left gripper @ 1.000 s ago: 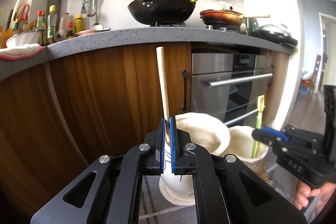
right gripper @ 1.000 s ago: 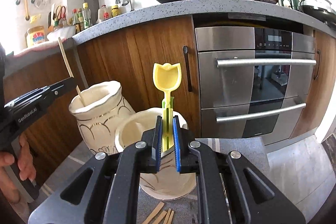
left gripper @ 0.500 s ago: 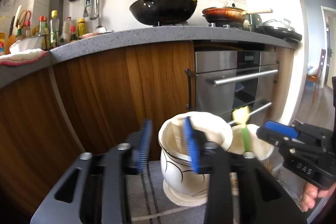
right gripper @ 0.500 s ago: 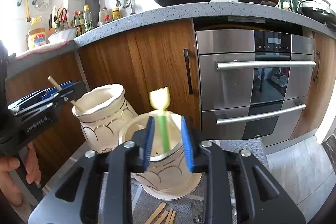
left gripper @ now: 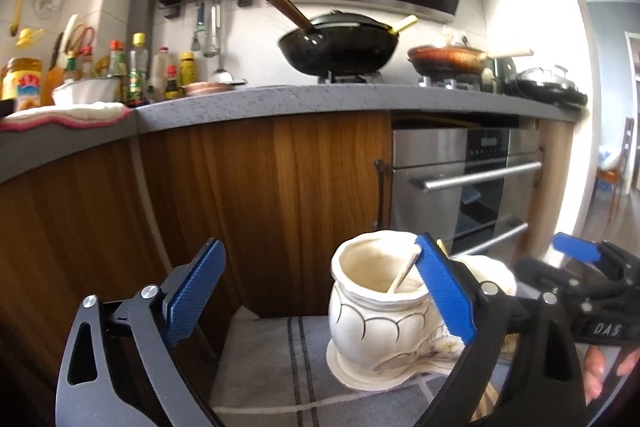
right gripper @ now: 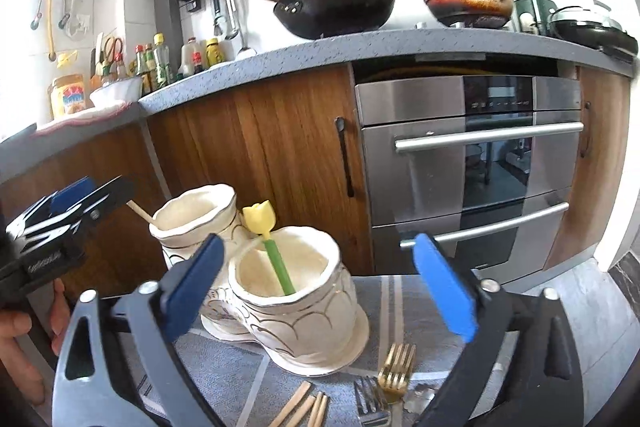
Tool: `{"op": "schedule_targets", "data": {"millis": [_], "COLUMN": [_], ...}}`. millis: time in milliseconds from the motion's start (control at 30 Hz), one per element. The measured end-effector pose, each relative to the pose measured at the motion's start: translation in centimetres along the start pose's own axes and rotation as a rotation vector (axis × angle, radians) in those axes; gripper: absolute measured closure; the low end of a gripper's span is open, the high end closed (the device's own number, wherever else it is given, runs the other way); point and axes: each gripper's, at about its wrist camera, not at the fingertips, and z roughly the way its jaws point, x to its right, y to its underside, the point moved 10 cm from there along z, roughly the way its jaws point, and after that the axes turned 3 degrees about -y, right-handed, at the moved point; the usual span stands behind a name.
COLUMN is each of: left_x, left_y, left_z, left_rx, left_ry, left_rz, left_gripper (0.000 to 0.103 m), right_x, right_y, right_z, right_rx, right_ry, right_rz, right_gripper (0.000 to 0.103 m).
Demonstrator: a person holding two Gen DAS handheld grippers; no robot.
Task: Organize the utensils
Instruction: 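Open both tools to release the chopstick and spoon into the holder, then grasp another chopstick with the left tool while the right tool grasps a silver spoon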
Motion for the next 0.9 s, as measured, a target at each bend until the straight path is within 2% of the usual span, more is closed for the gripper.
{"op": "schedule_targets", "data": {"millis": [167,400,600,733,900], "left_x": [-0.2,0.5,1.1,1.9,2.7], "left_y": [1.2,4.0,6.8,8.3,9.1], "left_z": [-1.7,-3.8,-5.8,-6.9,-7.7], "left_rx": [-0.013,-0.088,-0.154,-0.205,-0.224], "left_ry": [-0.012,0.017,0.034,0.073,0.084], "left_rz": [0.017,0.021,0.001,-0.024,-0.017], "left_gripper": [0.005,0.005,0.005,0.005,0.005], "right_x": [1.1,1.8,3.3,5.5,7.2], "right_y": [0.0,0.7,3.6,6.2,8.6], "right_z": [-2.1,-5.2,-7.0,-8.2,-9.8], "right_rx": [0.030,0.039,-0.041,-0.123,-0.194], "right_ry": [0.041,0.066,0.090,0.090,0.101], "right_rz": [0.024,0.045,0.055,0.122,0.167], "right_gripper": [0.005,0.005,0.005,0.005,0.005]}}
